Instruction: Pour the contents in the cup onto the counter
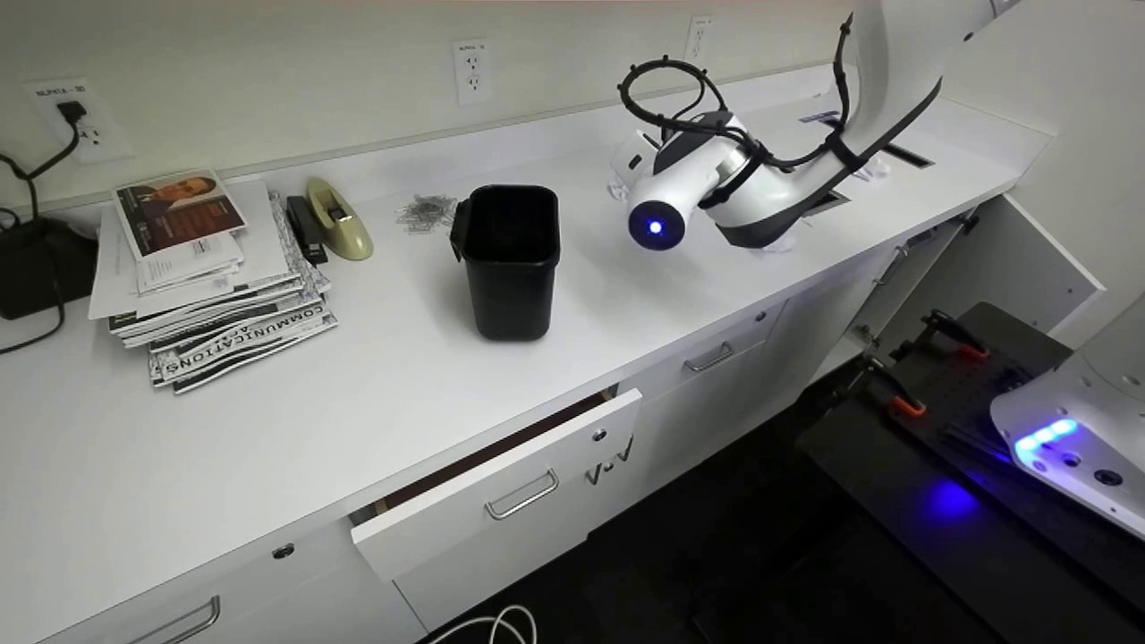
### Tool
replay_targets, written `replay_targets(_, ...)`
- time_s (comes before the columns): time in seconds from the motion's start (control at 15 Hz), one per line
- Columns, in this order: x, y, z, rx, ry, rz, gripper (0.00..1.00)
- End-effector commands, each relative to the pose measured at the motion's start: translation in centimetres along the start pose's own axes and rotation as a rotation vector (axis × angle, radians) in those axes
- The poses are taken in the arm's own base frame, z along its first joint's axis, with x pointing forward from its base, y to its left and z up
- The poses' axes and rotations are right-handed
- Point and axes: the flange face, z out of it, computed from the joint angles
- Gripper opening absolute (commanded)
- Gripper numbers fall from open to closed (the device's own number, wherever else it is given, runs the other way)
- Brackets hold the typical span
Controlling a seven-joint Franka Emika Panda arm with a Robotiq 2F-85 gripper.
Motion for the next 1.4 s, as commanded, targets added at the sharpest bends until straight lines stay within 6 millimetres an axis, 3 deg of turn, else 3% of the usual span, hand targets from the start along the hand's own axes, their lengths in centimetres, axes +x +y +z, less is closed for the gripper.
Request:
replay_targets(0.0,1.0,-0.7,-0.2,-0.113,-0.016,-0.025,0.01)
replay_targets(0.67,2.3,-4.5,1.3,-0.263,-0.035,-0.115,0.01)
replay_targets(1.33,3.5,-5.8,2.0,-0.377,-0.052,-0.199,0.01)
